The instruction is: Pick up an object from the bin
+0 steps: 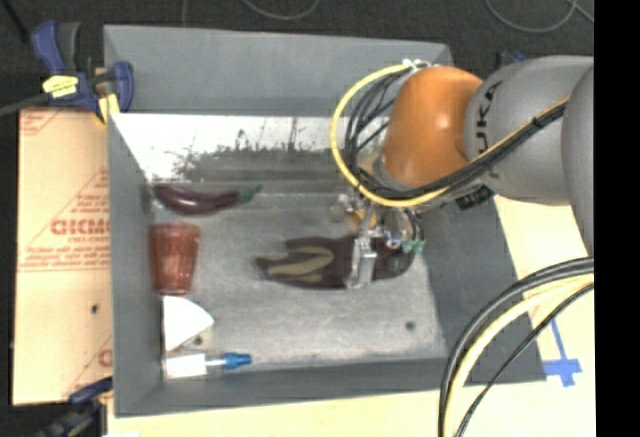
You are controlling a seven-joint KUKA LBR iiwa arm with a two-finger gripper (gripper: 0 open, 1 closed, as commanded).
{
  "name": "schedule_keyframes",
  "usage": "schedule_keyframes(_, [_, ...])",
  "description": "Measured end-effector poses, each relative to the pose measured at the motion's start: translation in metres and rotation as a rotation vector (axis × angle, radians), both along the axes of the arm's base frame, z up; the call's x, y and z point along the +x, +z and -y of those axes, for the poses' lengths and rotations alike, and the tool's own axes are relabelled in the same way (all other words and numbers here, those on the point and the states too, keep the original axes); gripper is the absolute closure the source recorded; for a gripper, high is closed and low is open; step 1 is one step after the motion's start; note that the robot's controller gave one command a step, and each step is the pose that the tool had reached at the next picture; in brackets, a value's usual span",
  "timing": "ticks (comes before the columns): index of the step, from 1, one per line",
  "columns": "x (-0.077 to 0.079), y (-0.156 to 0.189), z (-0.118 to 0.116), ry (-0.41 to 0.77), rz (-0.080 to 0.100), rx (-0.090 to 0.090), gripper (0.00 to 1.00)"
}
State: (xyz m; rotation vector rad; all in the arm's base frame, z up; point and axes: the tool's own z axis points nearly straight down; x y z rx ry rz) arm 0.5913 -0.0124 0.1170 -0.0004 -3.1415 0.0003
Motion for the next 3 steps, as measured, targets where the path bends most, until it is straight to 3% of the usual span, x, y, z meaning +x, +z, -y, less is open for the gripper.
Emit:
schedule_keyframes(1, [-0.017, -0.028, -0.015, 0.342, 0.012, 0.000, 1.00])
schedule_keyframes(2, [-0.017, -0.028, -0.015, 0.342, 0.012, 0.000, 1.00])
schedule_keyframes(3, [-0.005, 0.158, -0.026, 0.375, 0.025, -0.003, 1.00])
